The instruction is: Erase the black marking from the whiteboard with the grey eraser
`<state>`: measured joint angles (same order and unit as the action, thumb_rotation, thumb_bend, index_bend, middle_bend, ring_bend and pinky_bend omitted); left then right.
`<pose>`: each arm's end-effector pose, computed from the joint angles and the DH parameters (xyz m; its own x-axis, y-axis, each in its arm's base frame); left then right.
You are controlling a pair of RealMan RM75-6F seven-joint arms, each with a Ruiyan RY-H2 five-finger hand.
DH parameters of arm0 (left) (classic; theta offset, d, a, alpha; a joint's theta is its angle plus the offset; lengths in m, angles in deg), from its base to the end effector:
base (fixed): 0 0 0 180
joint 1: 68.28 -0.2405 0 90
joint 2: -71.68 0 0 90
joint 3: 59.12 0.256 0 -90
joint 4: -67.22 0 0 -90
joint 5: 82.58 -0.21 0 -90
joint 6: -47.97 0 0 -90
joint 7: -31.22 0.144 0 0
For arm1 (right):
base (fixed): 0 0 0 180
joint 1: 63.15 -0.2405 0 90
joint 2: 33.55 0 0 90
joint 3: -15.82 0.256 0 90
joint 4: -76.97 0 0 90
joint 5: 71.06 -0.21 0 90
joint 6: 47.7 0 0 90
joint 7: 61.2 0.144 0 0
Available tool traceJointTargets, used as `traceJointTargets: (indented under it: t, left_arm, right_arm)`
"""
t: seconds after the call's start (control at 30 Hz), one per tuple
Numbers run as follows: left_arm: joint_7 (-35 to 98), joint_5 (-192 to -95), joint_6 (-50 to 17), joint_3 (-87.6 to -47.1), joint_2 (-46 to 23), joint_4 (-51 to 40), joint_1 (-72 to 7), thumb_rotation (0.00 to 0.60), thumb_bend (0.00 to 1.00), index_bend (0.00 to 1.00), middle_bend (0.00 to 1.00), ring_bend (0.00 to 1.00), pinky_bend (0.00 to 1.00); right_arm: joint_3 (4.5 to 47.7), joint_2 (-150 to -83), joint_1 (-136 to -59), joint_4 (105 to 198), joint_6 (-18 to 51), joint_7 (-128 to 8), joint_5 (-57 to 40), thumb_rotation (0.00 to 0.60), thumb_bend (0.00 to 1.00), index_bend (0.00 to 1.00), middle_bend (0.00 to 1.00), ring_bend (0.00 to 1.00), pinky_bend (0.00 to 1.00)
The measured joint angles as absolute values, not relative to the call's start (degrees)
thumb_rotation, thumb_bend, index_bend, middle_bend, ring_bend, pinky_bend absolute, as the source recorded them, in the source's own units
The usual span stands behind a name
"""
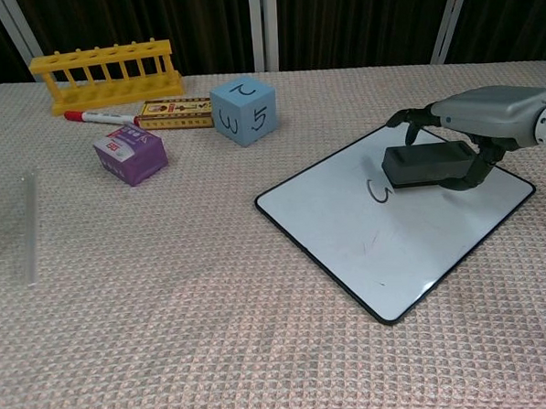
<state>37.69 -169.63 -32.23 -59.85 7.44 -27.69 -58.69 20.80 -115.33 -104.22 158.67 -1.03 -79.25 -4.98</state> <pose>-0.2915 0.1960 0.1368 0.4672 0.0855 0.8800 0.8819 -0.1162 -0.4569 -0.2072 -0.3415 0.0025 0.6019 -0.3510 0.7172 -0.7898 -0.3941 0.4700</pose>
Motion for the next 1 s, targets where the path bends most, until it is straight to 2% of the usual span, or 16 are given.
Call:
traceJointTargets:
  t: [0.3,0.63,1.0]
  left_arm:
    - [37.54,-168.90,-31.62,-59.97,7.55,-27.45,-58.54,0.600,0.10,0.20,0.17,0.12,0.19]
    - [37.30,-168.70,-31.70,-59.89,7.68,-27.30,-58.73,0.600,0.10,0.20,0.17,0.12,0.19]
    - [36.91,-168.50,-31.70,-59.80,7.45,-26.99,-58.92,0.600,0.10,0.20,0.17,0.12,0.19]
  right_arm:
    - [20.88,-116.21,-103.90,157.71,0.79,-79.37,-4.22,0.600,0.27,0.10,0.23,0.13,0.24]
    - [20.65,-117.12,-103.76,157.02,1.70,-78.85,-2.73,0.600,0.28,0.24,0.31,0.22,0.37]
    - [20.55,-118.02,-103.35,156.16,2.63,-79.68,-2.45,0.600,0.31,0.34,0.38,0.31,0.44]
